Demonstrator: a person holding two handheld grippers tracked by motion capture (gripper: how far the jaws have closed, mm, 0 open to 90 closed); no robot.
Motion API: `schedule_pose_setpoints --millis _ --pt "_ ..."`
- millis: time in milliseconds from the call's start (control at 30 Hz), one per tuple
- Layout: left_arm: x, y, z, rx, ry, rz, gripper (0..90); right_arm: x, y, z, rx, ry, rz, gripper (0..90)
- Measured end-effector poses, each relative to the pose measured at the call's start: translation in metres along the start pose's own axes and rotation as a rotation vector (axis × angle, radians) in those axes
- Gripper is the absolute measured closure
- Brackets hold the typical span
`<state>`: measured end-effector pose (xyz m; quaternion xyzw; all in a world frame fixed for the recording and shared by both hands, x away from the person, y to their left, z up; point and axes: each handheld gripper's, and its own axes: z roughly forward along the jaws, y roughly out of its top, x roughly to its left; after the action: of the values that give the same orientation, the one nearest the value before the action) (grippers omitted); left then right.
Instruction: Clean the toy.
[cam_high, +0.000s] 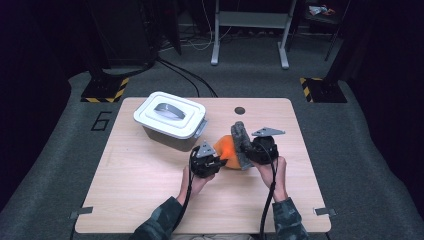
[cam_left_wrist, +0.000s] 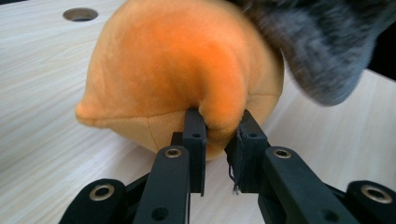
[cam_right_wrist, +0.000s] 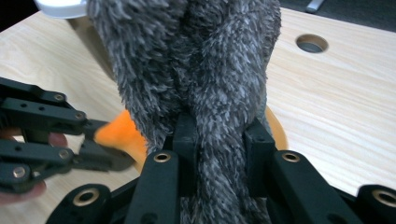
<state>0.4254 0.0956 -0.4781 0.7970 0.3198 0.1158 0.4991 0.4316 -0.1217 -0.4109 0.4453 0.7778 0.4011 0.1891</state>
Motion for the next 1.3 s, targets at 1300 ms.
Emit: schedule_pose_setpoints --millis 1300 --pt "0.017 -0.020 0.001 -0.003 -0.018 -0.097 76.1 -0.060 -0.053 0.037 0.131 -0.127 0.140 71.6"
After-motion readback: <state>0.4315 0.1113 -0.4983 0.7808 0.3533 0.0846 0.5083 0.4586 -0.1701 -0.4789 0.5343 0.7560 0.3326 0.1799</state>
